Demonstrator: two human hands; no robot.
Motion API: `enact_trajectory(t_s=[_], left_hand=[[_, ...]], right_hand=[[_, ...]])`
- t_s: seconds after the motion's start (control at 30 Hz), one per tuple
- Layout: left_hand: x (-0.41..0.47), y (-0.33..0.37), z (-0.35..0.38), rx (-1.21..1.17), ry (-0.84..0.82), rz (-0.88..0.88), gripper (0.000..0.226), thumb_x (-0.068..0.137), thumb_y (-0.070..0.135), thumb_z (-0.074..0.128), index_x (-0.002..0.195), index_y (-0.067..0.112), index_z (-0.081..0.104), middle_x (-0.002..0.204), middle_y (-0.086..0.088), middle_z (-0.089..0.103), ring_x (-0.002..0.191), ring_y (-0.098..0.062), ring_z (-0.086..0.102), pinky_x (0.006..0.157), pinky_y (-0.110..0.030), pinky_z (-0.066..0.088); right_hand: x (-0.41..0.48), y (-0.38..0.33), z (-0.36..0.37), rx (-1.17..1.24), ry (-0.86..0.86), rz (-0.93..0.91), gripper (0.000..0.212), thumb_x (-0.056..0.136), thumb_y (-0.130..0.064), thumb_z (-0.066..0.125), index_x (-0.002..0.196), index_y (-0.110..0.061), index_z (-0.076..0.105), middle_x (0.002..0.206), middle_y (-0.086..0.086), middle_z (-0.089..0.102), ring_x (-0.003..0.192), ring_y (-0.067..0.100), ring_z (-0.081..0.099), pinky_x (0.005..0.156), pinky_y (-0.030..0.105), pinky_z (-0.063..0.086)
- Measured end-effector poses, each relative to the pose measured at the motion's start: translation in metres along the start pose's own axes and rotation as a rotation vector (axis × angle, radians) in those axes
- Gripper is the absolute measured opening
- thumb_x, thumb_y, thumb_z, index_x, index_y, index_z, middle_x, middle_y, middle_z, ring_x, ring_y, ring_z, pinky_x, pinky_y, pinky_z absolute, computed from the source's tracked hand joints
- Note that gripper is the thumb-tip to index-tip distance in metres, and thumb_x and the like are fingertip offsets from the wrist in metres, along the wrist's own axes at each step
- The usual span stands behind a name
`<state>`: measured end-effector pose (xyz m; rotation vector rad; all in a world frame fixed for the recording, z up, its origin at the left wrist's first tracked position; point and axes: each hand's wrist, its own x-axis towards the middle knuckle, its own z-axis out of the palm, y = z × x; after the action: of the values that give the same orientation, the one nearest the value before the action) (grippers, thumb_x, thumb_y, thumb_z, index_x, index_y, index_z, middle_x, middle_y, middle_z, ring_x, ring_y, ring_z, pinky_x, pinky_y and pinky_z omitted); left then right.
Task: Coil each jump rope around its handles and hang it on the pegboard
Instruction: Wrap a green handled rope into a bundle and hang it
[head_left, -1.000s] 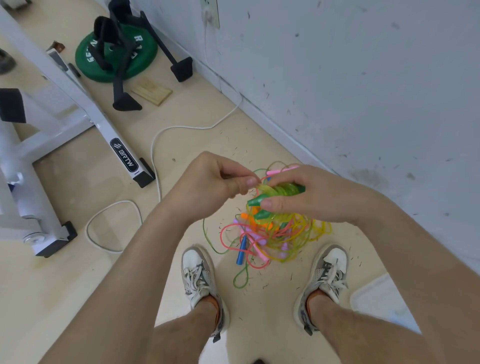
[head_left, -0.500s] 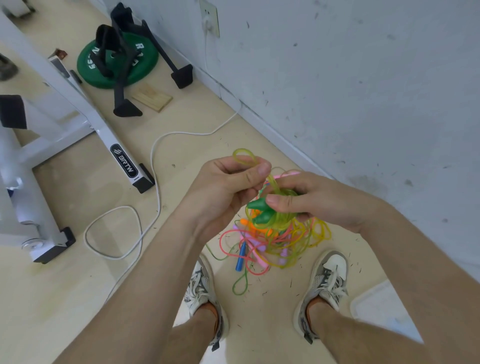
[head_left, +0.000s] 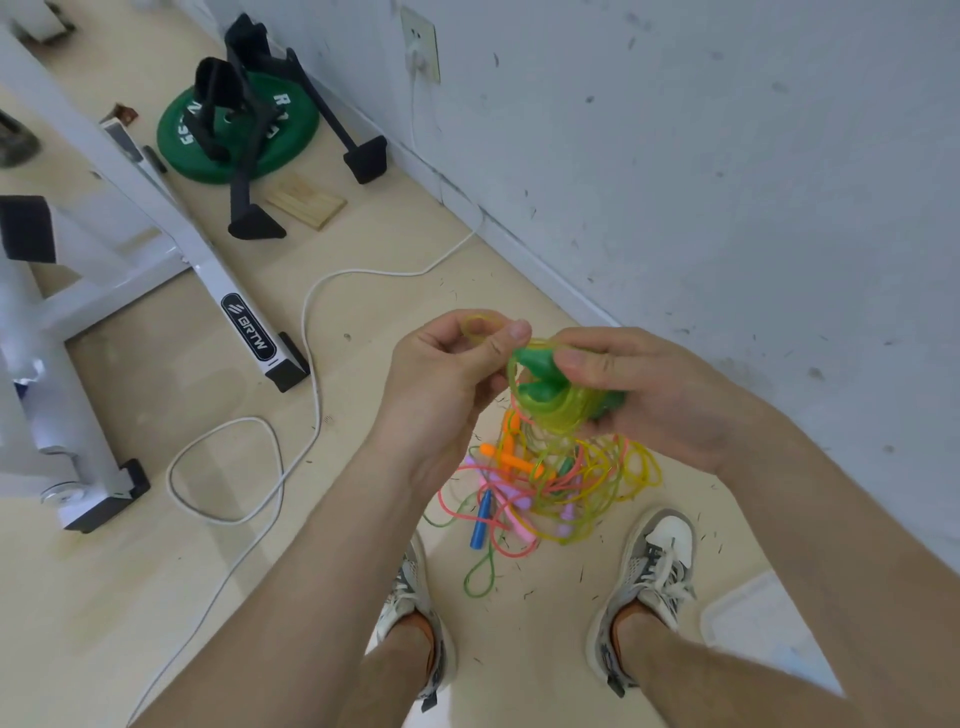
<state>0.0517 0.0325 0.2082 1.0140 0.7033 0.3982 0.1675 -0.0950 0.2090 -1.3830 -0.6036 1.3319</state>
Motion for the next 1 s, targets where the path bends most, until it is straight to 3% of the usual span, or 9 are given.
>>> enact_trajectory(t_s=[0.07,0.13,0.23,0.3,0.53,0.67,0.83,0.9,1.0], left_hand=[[-0.003,0.002,0.003,0.082,0.000,0.173,0.013,0.070,0.003,0.078,0.074,0.010,0.069,0.068,-0.004,0.066,0.064,-0.017,0.058,0.063,-0.027,0.050],[-0.004,0.006,0.002,0.378,0.062,0.406,0.021,0.071,-0.006,0.076,0.071,0.015,0.070,0.064,0.004,0.068,0.059,-0.009,0.061,0.061,-0.023,0.050],[-0.001,0.013,-0.010,0.907,0.035,0.776,0.024,0.067,-0.006,0.073,0.074,0.016,0.075,0.068,0.003,0.065,0.062,-0.009,0.056,0.060,-0.024,0.047],[0.000,0.016,-0.016,1.064,-0.021,0.864,0.020,0.068,-0.003,0.071,0.078,0.013,0.077,0.072,0.002,0.065,0.062,-0.010,0.053,0.059,-0.025,0.047],[-0.009,0.028,-0.028,0.984,-0.204,0.656,0.021,0.079,0.010,0.071,0.098,0.019,0.076,0.084,0.004,0.069,0.076,-0.012,0.064,0.071,-0.026,0.053],[-0.018,0.036,-0.029,0.690,-0.286,0.409,0.028,0.080,0.001,0.071,0.102,0.018,0.072,0.091,0.002,0.075,0.084,-0.007,0.069,0.076,-0.017,0.052],[-0.021,0.042,-0.032,0.478,-0.268,0.315,0.024,0.065,0.007,0.075,0.090,0.006,0.074,0.081,-0.003,0.075,0.076,-0.011,0.071,0.070,-0.018,0.053],[-0.021,0.041,-0.032,0.450,-0.240,0.333,0.022,0.060,0.011,0.077,0.080,0.003,0.074,0.071,-0.006,0.073,0.067,-0.013,0.067,0.064,-0.020,0.053],[-0.020,0.037,-0.032,0.432,-0.242,0.345,0.016,0.061,0.010,0.080,0.073,0.006,0.070,0.063,0.001,0.067,0.061,-0.010,0.060,0.060,-0.020,0.049]], right_hand=[[0.002,0.001,0.004,0.251,0.008,0.009,0.025,0.079,-0.032,0.064,0.093,-0.013,0.073,0.085,0.009,0.061,0.074,0.023,0.057,0.057,0.029,0.042],[0.005,0.003,0.011,0.422,-0.009,0.063,0.038,0.071,-0.036,0.074,0.097,-0.009,0.070,0.087,0.015,0.058,0.070,0.026,0.054,0.054,0.029,0.040],[0.008,0.007,0.019,0.469,-0.002,0.139,0.032,0.071,-0.039,0.070,0.087,-0.012,0.073,0.081,0.013,0.059,0.068,0.024,0.048,0.052,0.026,0.038],[0.008,0.008,0.020,0.456,0.008,0.147,0.028,0.077,-0.037,0.066,0.086,-0.011,0.072,0.077,0.012,0.060,0.066,0.024,0.048,0.051,0.025,0.039],[0.011,0.013,0.024,0.456,0.009,0.148,0.021,0.078,-0.035,0.069,0.082,-0.015,0.074,0.077,0.011,0.061,0.065,0.025,0.053,0.052,0.026,0.037],[0.014,0.012,0.023,0.563,-0.057,0.151,0.062,0.055,-0.042,0.086,0.104,-0.008,0.067,0.073,0.013,0.059,0.061,0.023,0.051,0.055,0.028,0.032],[0.015,0.015,0.031,0.573,-0.085,0.169,0.086,0.061,-0.041,0.080,0.131,0.002,0.053,0.068,0.012,0.058,0.058,0.023,0.052,0.054,0.028,0.031],[0.016,0.014,0.033,0.569,-0.093,0.171,0.075,0.062,-0.040,0.078,0.123,-0.001,0.061,0.067,0.012,0.059,0.057,0.023,0.053,0.053,0.028,0.033],[0.014,0.010,0.040,0.584,-0.113,0.153,0.035,0.065,-0.040,0.073,0.087,-0.013,0.072,0.068,0.009,0.059,0.057,0.021,0.054,0.052,0.027,0.033]])
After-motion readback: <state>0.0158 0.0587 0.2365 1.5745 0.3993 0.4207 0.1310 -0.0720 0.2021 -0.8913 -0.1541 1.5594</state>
